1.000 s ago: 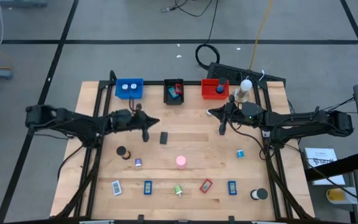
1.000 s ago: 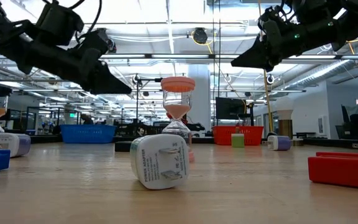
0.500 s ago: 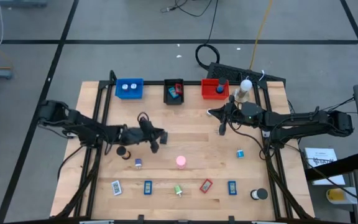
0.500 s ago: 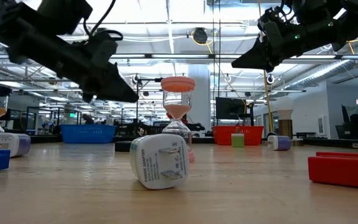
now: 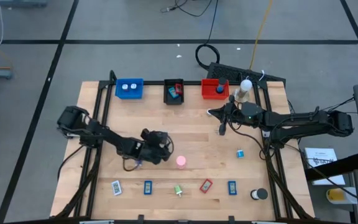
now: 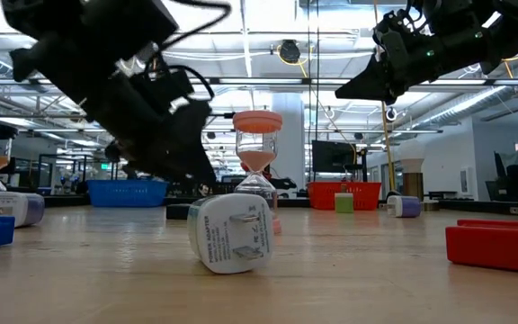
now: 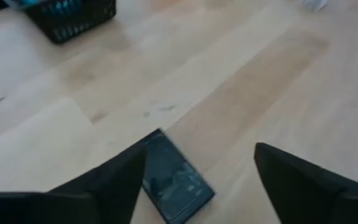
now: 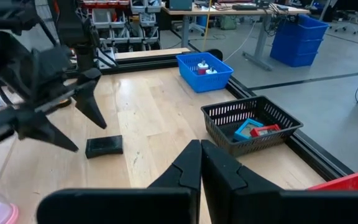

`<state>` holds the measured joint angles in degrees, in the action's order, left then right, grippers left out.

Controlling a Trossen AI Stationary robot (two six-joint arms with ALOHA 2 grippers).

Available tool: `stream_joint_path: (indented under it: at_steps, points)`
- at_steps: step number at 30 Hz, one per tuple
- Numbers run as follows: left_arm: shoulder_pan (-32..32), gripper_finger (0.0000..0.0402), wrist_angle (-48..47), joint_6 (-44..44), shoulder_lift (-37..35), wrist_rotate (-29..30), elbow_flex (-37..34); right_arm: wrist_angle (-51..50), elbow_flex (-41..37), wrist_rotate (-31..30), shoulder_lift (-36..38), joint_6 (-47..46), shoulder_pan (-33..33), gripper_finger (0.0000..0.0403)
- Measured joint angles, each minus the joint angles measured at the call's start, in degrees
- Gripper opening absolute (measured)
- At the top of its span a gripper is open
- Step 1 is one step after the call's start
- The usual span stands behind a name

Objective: Pick & Place Office items
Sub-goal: Put the black digital clock into the black bin

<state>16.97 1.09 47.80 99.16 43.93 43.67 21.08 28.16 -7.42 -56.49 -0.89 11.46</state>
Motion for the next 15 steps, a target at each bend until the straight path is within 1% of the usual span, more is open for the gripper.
stream_joint_path:
  at_steps: [3, 6, 10, 15]
  points:
    - [-1.2, 0.0344, -3.3, 2.9, 2.5, 0.1, 2.4, -0.3, 0.0, 0.0, 0.0, -0.4, 0.0, 0.0001]
    - [-2.2, 0.0358, -5.9, 4.6, 4.1, 0.2, 3.5, -0.4, 0.0, 0.0, 0.0, -0.4, 0.0, 0.0001]
    - [-2.7, 0.0353, -8.2, 6.3, 4.8, 0.2, 4.3, -0.4, 0.0, 0.0, 0.0, -0.4, 0.0, 0.0001]
    - [-2.8, 0.0327, -10.2, 7.7, 4.8, -2.4, 4.3, -0.4, 0.0, 0.0, 0.0, -0.4, 0.0, 0.0001]
